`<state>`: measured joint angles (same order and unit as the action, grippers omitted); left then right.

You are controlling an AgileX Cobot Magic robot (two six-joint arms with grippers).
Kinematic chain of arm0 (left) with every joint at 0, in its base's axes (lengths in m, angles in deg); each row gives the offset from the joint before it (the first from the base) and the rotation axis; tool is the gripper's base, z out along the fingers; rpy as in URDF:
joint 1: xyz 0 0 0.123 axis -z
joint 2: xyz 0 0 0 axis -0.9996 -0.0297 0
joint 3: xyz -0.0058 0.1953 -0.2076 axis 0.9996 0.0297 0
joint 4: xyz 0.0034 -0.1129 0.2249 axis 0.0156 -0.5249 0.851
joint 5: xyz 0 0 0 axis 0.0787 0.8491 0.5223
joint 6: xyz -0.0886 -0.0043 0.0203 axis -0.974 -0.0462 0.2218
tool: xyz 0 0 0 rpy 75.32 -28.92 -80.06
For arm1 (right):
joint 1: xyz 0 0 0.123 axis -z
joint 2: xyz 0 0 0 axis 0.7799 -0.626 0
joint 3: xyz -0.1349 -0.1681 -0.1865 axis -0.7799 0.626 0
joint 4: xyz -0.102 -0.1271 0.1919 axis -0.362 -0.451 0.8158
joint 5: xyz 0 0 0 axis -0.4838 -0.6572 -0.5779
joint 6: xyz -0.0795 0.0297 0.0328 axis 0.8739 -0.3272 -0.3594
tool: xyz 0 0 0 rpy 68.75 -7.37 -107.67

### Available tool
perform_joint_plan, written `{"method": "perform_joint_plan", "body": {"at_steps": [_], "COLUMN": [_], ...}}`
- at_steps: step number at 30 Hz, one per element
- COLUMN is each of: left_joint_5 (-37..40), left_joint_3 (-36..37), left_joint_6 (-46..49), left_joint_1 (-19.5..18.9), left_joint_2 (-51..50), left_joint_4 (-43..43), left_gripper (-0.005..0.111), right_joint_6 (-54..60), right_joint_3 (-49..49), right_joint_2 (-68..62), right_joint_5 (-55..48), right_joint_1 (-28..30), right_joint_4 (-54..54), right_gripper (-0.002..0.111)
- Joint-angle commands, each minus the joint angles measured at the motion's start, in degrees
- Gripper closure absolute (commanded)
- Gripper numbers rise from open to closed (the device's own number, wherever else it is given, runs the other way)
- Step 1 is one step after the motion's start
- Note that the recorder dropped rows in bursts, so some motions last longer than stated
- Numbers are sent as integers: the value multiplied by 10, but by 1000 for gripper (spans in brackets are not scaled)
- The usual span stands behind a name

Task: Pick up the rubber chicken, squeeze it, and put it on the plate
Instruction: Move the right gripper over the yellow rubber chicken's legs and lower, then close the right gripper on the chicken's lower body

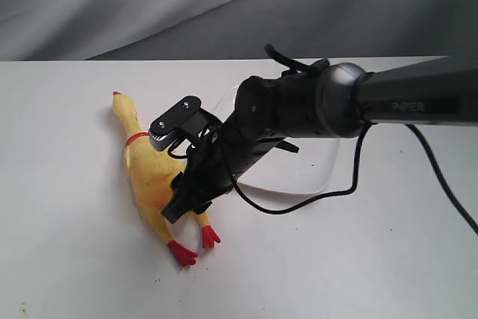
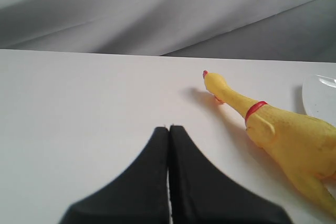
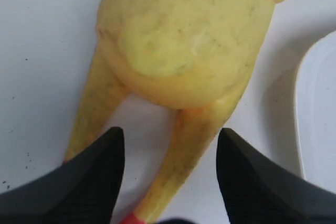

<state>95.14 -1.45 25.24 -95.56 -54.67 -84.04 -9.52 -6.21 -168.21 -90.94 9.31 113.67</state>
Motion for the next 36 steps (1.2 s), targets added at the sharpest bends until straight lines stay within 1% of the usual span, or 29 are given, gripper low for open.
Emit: {"method": "perform_joint_plan", "body": {"at_steps": [1,11,15,21,24,31,36], "left_joint_5": [-3,-3,-3,-3,-3,-3,-3], "left_joint_3": [2,2,2,2,2,2,2], "left_joint_6": [-2,-2,-2,-2,-2,-2,-2], "left_joint_1": [-2,-2,-2,-2,-2,-2,-2], "left_joint_2": [1,1,1,1,1,1,1], "left_joint_4": [-7,-7,-7,-7,-7,-7,-7], "left_gripper": [107,107,107,107,107,107,107], "right_joint_6": [3,3,3,3,3,1,1], "right_joint_3": [-22,-23,-23,-23,-23,-23,-23], "right_joint_2": [-28,-42,-42,-42,-42,-52,-47], "right_joint_5": [0,12,12,12,12,12,12], "right_joint_1": [-3,-3,-3,-3,-3,-3,-3], "right_joint_4": [3,-9,-10,-10,-13,-22,-26], "right_gripper": [59,60,64,66,72,107,108]}}
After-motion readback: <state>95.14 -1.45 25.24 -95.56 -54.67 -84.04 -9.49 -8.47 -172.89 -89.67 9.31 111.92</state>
